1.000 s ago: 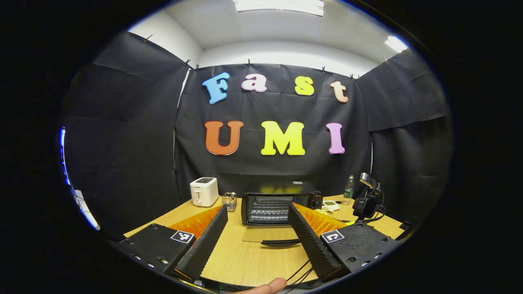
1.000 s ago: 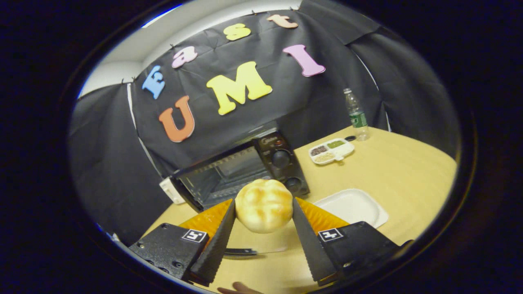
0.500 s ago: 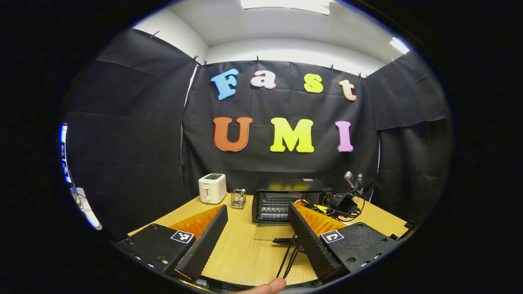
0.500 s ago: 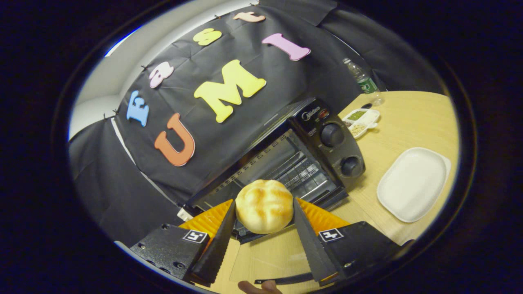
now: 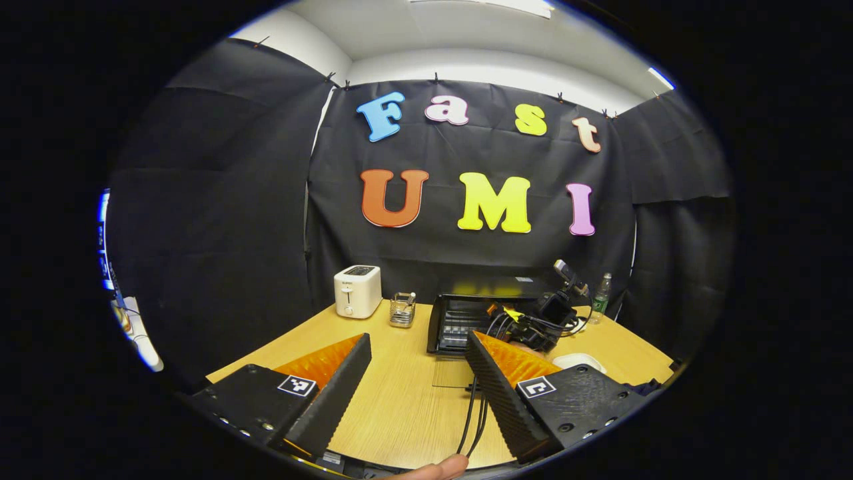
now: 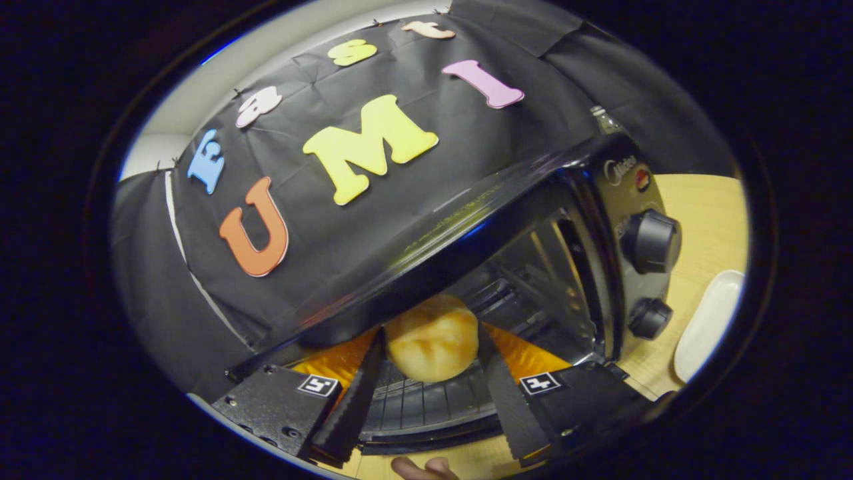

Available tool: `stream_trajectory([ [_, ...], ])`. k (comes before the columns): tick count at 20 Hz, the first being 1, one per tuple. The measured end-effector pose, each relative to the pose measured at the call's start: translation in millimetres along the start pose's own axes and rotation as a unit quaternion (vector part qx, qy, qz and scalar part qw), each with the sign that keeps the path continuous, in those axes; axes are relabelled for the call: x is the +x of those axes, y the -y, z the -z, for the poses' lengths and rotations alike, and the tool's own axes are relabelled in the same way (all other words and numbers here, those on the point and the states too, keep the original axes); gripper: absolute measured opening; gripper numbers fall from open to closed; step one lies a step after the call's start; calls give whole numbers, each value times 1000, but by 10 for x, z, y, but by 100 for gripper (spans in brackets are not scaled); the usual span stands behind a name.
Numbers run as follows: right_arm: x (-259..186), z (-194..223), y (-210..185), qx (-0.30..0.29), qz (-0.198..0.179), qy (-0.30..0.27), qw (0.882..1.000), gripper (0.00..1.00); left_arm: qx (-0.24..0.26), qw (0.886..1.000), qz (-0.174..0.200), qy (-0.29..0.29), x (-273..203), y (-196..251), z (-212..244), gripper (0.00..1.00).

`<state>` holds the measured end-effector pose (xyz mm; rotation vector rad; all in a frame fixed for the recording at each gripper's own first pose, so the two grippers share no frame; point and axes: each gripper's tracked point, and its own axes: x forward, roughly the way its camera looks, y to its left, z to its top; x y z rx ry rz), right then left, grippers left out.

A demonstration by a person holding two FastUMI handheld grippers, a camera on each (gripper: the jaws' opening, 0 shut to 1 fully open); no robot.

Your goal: Open the electric oven with the left hand, put the food in, and close the electric oven.

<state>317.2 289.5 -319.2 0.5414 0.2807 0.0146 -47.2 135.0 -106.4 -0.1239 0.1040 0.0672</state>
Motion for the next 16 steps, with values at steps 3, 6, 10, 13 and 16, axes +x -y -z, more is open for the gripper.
stream_trajectory([
  [3,115,80,-114,-25,-13,-2,1000,83,15,1000,6,-5,43,37,67,94],
  [6,108,242,-118,-35,-9,-32,999,83,17,1000,12,-7,56,78,94,94],
  [10,110,178,-110,-52,-1,-22,998,85,20,1000,15,-10,27,101,144,94],
  [13,70,151,-187,-66,-16,-14,998,94,19,1000,14,-12,2,116,159,94],
  [16,-104,141,-241,-93,-33,-9,995,96,19,1000,15,-16,-60,173,172,94],
])
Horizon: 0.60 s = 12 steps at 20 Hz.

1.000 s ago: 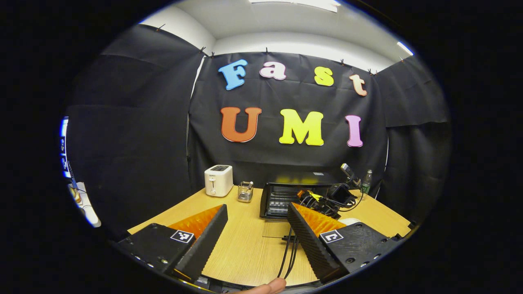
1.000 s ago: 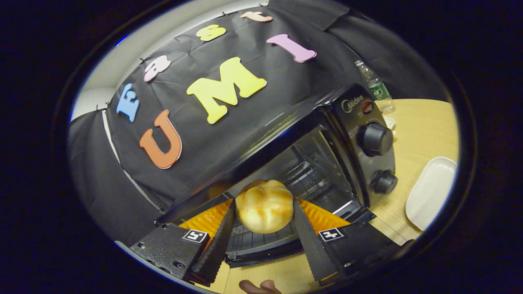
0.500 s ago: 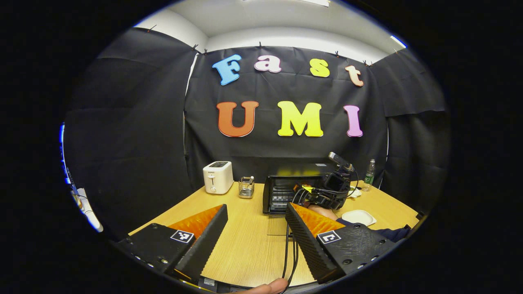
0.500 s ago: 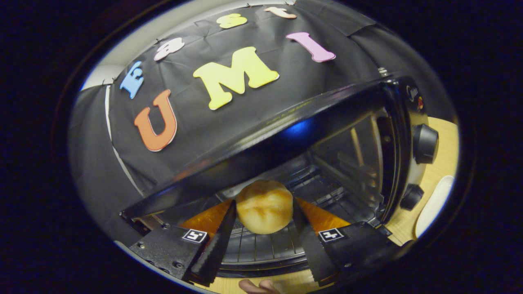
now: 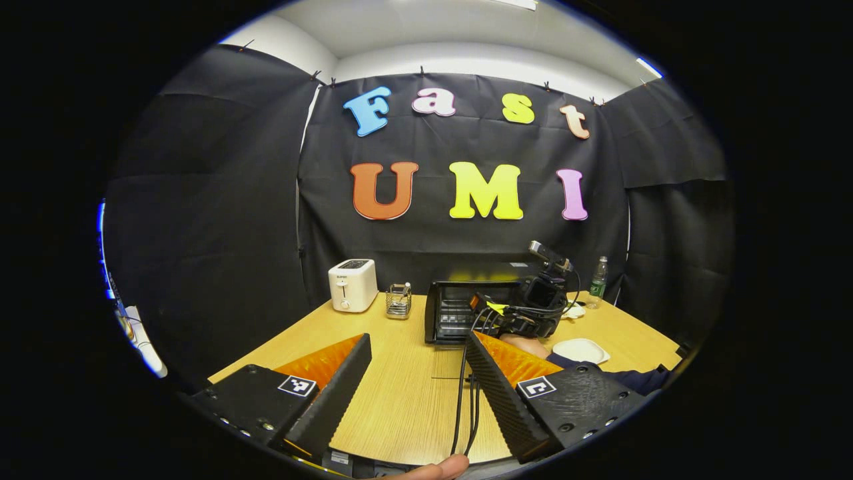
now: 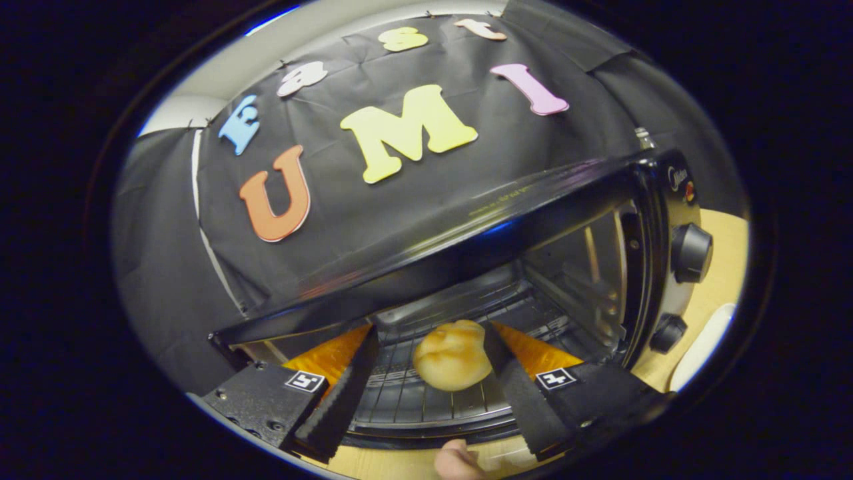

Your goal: Open the electric oven with the left hand, put the food in, and close the electric oven.

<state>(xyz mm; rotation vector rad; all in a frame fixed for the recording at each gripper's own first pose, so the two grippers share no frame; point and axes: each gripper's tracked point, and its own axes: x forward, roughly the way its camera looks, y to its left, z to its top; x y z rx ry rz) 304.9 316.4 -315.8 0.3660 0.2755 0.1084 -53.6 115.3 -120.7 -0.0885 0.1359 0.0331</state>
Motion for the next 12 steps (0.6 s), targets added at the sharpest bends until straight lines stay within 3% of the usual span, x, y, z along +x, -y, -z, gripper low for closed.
stream_trajectory([
  [5,-503,52,61,21,-15,-28,999,96,5,1000,9,-5,-42,123,-4,94],
  [7,-791,37,23,44,-42,-44,997,95,6,1000,12,-7,-27,162,-12,94],
  [12,-1557,-497,83,38,-85,-9,996,95,-16,999,22,-44,155,333,192,94],
])
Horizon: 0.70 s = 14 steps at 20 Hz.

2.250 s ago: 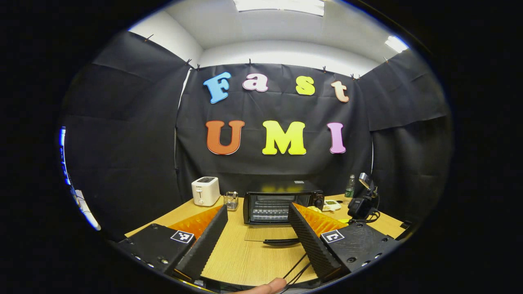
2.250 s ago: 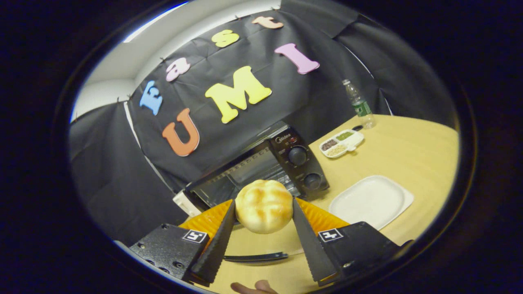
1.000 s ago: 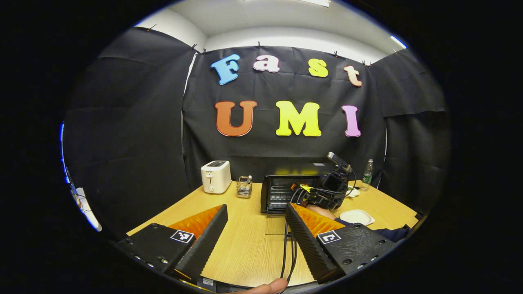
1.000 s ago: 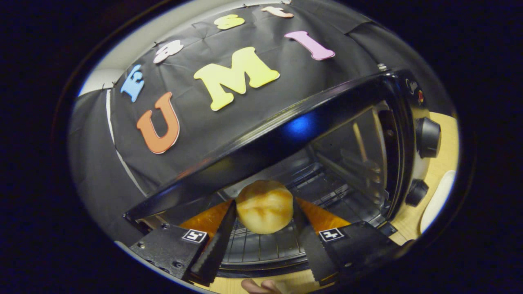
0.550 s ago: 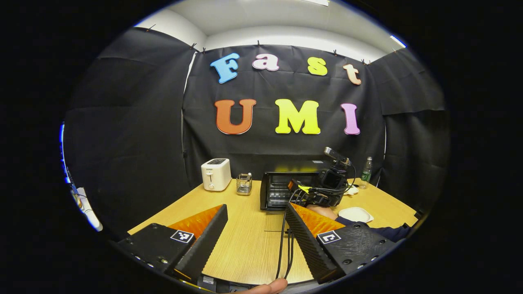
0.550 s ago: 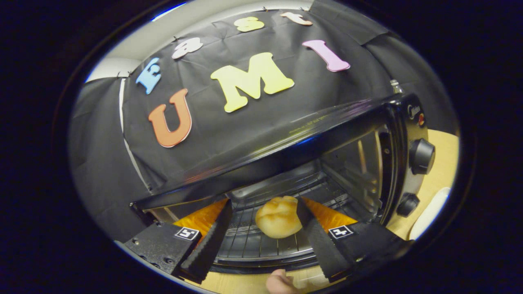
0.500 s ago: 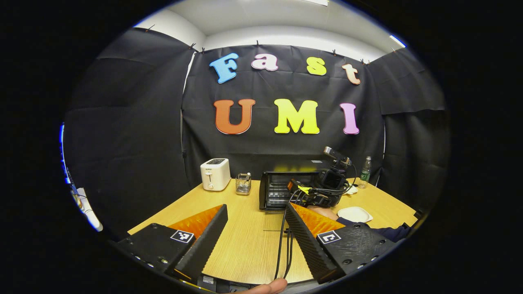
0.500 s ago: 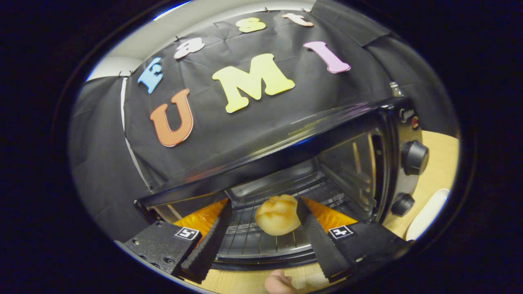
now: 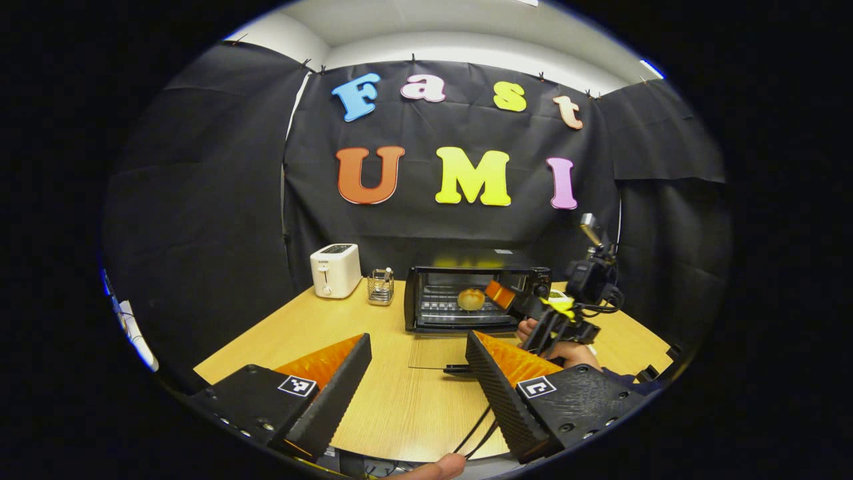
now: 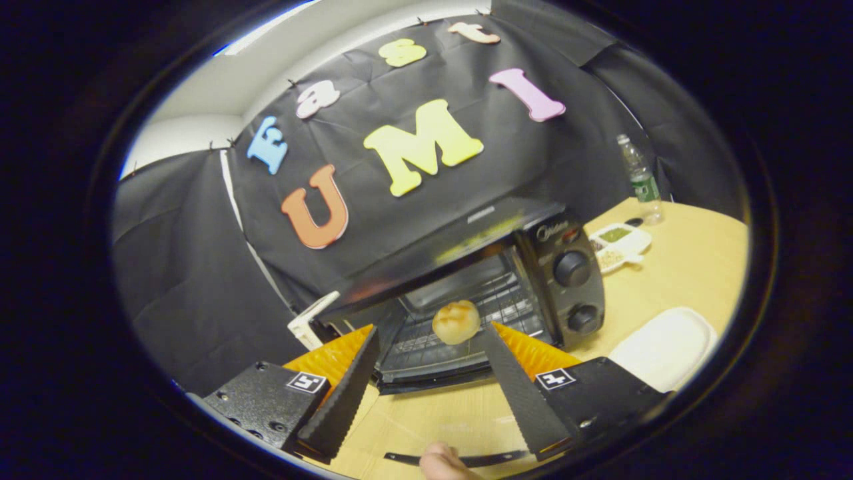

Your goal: Open the electric oven with the left hand, put the food in, and close the electric oven.

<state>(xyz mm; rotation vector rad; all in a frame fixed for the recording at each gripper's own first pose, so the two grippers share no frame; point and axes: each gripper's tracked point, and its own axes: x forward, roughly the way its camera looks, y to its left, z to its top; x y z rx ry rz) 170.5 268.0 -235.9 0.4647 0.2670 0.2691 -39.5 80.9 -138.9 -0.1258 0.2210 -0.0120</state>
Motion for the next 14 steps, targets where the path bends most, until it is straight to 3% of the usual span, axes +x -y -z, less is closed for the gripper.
stream_trajectory([
  [3,-528,-472,57,-28,-11,37,999,94,-17,999,10,-28,215,153,130,94],
  [5,-849,-752,159,-58,-3,50,997,94,-27,997,37,-59,408,317,308,94],
  [10,-1627,-1428,289,-109,2,94,990,95,-10,988,33,-151,787,450,877,94],
  [14,-2197,-1836,373,-148,10,117,982,95,-9,977,54,-204,900,711,1230,94],
])
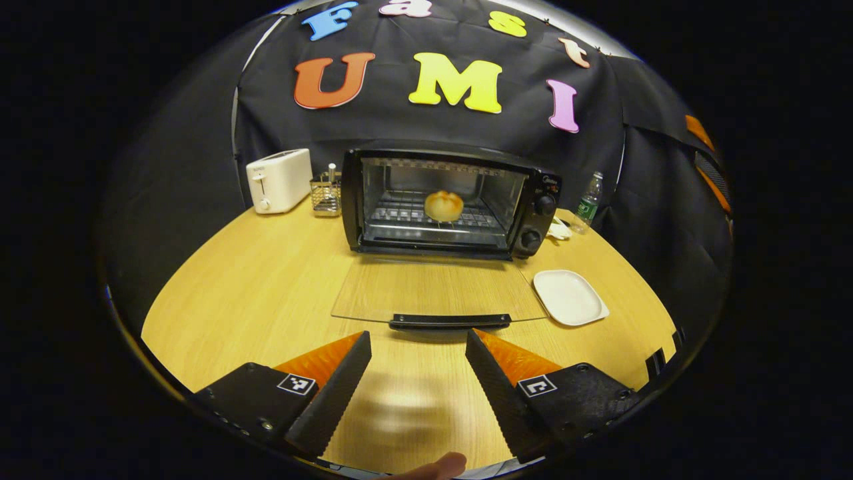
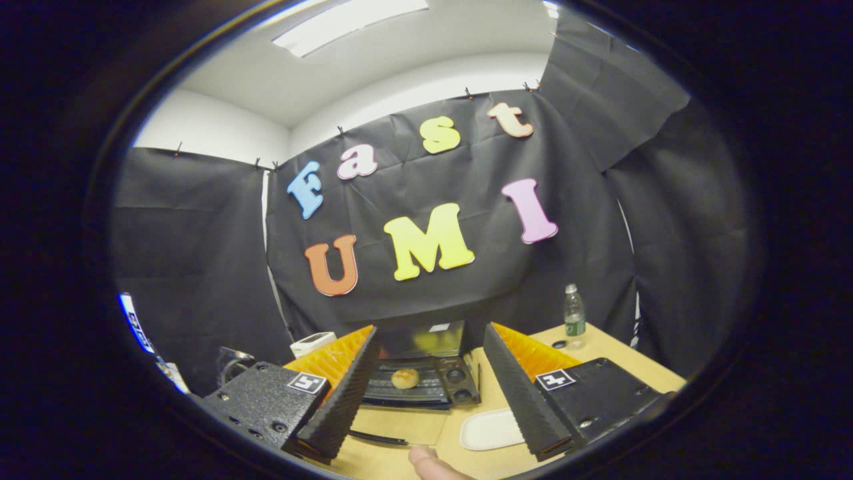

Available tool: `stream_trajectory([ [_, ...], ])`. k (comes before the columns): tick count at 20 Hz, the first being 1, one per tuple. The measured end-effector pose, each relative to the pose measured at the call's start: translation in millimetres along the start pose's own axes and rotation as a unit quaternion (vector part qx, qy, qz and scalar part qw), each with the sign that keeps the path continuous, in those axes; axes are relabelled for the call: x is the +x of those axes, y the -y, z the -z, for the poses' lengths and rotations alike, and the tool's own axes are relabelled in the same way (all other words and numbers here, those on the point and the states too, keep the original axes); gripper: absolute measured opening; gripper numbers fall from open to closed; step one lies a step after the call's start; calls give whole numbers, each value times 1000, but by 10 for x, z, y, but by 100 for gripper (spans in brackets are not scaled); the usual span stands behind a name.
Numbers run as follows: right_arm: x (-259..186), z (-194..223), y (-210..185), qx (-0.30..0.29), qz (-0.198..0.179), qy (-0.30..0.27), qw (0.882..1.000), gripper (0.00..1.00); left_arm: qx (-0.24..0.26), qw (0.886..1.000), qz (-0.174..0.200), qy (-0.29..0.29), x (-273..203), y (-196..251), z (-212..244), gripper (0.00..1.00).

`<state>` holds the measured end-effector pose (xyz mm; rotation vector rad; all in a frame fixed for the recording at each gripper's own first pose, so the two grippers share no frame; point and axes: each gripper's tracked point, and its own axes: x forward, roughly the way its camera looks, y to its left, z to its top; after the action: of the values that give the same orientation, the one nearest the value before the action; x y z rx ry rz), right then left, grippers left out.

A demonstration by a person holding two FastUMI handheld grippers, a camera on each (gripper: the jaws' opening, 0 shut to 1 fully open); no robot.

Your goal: Open the electric oven with the left hand, put the food in, and close the electric oven.

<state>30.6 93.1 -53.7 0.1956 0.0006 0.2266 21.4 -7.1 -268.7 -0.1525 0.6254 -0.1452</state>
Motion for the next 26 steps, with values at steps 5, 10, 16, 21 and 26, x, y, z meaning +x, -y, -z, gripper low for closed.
stream_trajectory([
  [5,-542,-351,460,-47,54,0,997,95,13,999,4,-41,253,196,117,94],
  [10,-1063,-474,726,-96,92,9,991,95,21,997,-9,-73,428,301,257,94],
  [16,-1276,-334,824,-74,92,-1,993,96,27,996,-19,-87,543,353,338,94],
  [21,-1241,-200,835,-64,76,-16,995,96,28,993,-35,-108,666,287,419,94],
  [26,-1226,-143,819,-69,74,-19,995,96,41,993,-48,-101,721,273,382,94],
])
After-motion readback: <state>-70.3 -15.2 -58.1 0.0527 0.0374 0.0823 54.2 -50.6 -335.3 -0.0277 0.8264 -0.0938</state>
